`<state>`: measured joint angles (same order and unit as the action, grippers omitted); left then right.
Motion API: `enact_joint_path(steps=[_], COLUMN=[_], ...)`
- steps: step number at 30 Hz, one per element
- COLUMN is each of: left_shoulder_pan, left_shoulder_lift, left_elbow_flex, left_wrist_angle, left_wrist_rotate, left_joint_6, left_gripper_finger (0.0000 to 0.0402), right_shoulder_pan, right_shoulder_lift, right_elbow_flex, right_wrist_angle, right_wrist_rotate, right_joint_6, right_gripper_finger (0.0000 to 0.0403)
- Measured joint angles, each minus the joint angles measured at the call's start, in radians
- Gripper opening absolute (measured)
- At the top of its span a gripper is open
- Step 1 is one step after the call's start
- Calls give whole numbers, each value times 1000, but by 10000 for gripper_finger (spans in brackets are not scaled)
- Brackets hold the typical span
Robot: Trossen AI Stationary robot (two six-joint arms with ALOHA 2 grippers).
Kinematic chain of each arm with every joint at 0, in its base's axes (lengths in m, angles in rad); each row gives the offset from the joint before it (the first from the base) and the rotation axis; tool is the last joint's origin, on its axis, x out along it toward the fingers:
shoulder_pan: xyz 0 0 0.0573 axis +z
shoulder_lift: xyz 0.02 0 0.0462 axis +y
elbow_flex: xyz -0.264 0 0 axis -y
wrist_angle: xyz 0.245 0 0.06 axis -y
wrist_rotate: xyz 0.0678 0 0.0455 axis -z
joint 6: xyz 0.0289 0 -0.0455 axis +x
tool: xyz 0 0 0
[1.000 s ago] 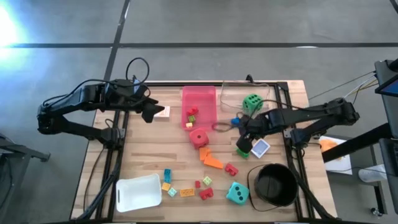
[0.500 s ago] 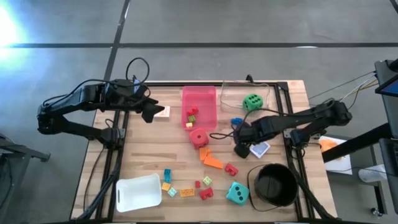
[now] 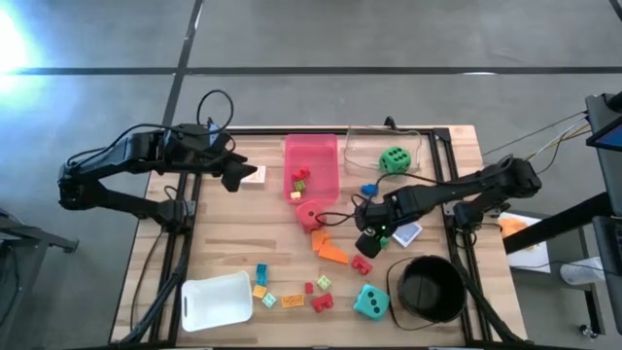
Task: Pick & Place Toys
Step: Put the green game piece into the red bin
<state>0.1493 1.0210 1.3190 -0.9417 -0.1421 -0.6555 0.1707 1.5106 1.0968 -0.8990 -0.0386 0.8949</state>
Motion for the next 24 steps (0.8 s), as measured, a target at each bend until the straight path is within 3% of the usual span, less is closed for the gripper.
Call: enact_joint_path(steps=[3,9,15,19,24], left_shoulder_pan=[0,0,0,0,0], left_shoulder_lift=[0,0,0,0,0], left_elbow_flex=[0,0,0,0,0], left_wrist_angle=[0,1,0,0,0], left_wrist_rotate=[0,0,0,0,0], left_joint_6=[0,0,0,0,0], left_gripper_finger=[271,271,271,271,271], right_shoulder_pan=[1,1,-2,0,2], right_shoulder_lift=[25,97,173,153,70], right_elbow_flex=[-1,-1,1,3,-9], right_wrist_angle=[24,48,41,46,31], right_wrist_rotate=[101,90,11,20,111], right_joint_6=[61,22,78,79,113], right_gripper_finger=[327,327,327,327,327])
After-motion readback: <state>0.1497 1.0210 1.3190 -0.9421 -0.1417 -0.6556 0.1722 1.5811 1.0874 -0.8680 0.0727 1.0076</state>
